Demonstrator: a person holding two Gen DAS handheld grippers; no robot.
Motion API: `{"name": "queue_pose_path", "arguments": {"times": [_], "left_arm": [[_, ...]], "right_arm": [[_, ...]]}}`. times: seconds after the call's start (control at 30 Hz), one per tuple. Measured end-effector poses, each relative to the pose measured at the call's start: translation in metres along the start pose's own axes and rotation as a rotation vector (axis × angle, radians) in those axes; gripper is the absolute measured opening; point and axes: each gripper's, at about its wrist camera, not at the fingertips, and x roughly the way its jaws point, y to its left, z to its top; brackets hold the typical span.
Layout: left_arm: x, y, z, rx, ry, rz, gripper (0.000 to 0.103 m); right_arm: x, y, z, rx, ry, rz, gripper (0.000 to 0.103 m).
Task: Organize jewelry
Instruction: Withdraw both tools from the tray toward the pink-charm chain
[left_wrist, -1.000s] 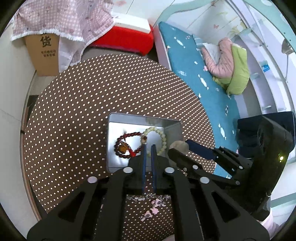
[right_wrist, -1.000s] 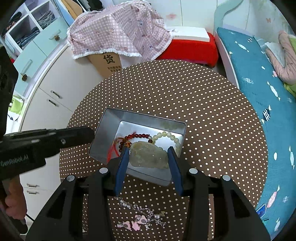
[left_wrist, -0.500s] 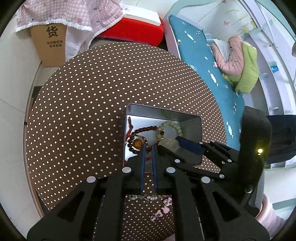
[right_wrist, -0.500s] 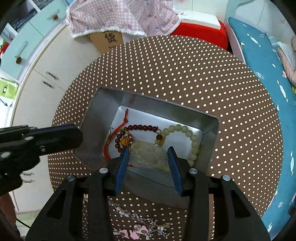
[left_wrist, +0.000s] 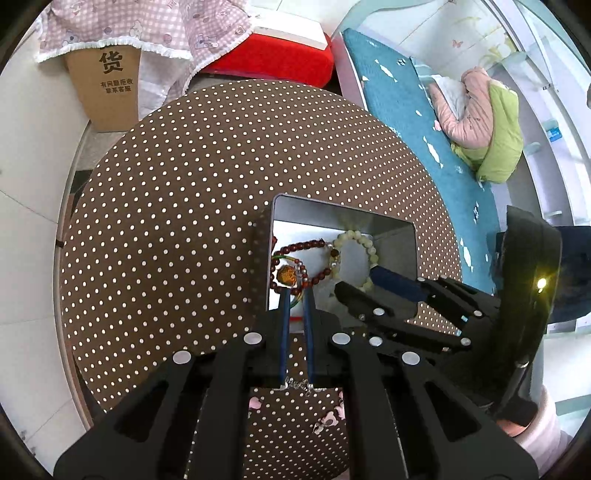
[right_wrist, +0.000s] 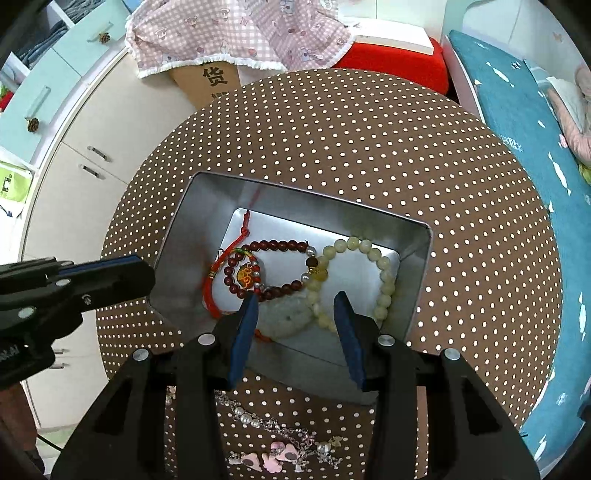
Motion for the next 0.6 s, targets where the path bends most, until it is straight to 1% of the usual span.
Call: {"name": "queue_pose_path", "arguments": {"times": [0.27,0.33,0.37,0.6], "left_arm": [[-0.014,-0.002,-0.025,0.001,-0.014,0.010,0.008],[-0.018,-0.001,-0.033,0.000,-0.019,0.012,0.009],[-0.021,0.000,-0.039,-0.002,-0.022,0.015,0.011],[-0.033,0.006,-0.068,-0.006,-0.025,0.027,0.012]], "right_arm": [[-0.018,0.004,-0.009,0.009,-0.033,0.004,0.041],[-0.023,0.005,-0.015,0.012,-0.044,0.000,0.041],[-0.027,0.006,-0.018,0.015,-0.052,0.000,0.041],[-0.047,0.014,-0.031,0.016,-0.097,0.003,0.040]]}}
